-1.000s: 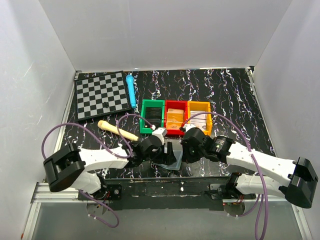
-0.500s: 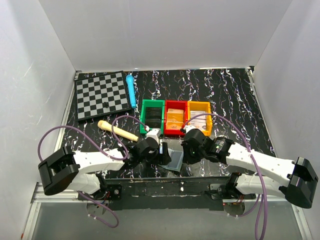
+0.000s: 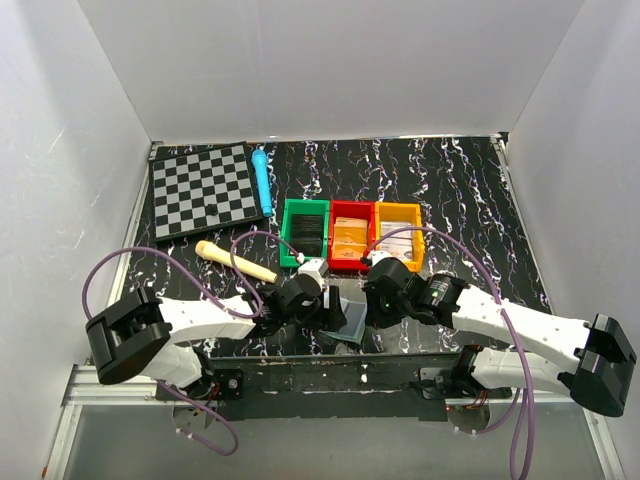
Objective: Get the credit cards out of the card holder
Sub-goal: Remove the credit card from the card holder.
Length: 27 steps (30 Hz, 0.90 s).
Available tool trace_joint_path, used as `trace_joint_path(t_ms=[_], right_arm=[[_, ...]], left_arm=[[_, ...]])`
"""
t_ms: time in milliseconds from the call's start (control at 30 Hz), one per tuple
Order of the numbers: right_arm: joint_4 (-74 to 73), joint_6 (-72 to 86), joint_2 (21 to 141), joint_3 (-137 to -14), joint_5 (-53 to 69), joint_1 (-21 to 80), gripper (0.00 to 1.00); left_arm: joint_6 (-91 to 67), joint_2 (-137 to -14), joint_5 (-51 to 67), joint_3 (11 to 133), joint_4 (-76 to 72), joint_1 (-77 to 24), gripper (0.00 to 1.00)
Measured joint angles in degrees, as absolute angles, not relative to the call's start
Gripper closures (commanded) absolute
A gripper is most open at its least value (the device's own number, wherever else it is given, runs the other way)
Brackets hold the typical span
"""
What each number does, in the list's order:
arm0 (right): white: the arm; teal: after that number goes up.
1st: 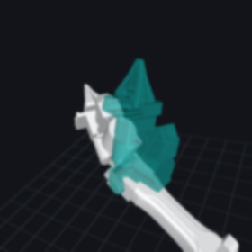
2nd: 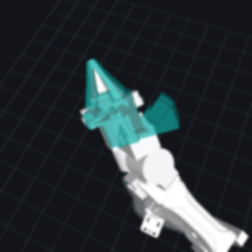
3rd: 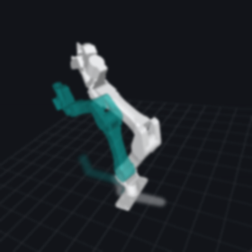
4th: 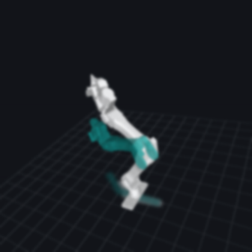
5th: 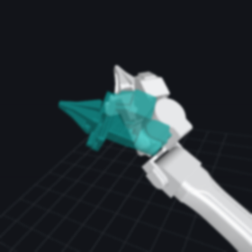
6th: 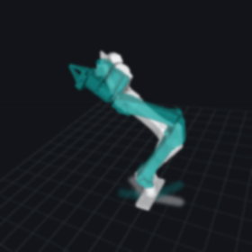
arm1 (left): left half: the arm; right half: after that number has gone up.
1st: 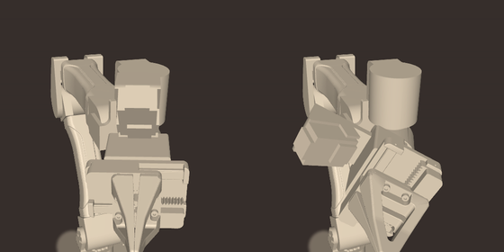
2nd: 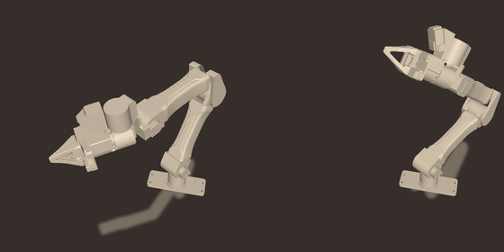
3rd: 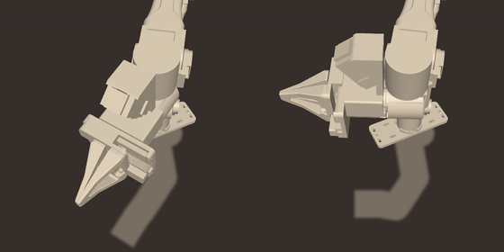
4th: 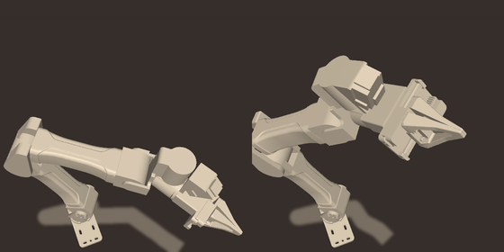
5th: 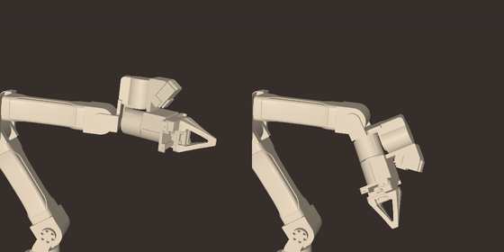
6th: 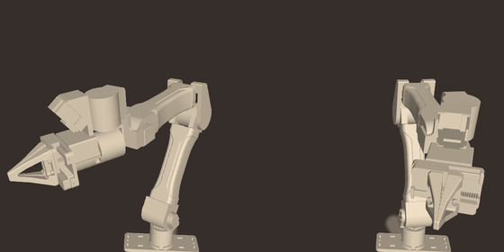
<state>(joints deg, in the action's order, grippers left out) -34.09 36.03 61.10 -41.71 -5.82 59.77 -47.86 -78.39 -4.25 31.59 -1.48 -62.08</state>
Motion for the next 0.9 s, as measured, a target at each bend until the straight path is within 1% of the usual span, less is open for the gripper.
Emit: trace_joint_path(t_ms=[367,500,767,900], right_arm=[[-33.9,36.0,61.1,-41.4,-5.8,59.8,0.99],[-33.9,36.0,61.1,-41.4,-5.8,59.8,0.99],[-33.9,36.0,61.1,-41.4,-5.8,59.8,0.99],[-33.9,36.0,61.1,-41.4,-5.8,59.8,0.99]], left_arm=[[-45.6,-82.0,2.3,32.8,-6.6,-62.1,0.32],[-45.6,-82.0,2.9,33.1,-6.9,-62.1,0.30],[-47.2,-67.9,-5.2,28.6,-2.6,-62.1,0.27],[-47.6,-66.5,-7.5,28.6,-1.0,-62.0,0.27]])
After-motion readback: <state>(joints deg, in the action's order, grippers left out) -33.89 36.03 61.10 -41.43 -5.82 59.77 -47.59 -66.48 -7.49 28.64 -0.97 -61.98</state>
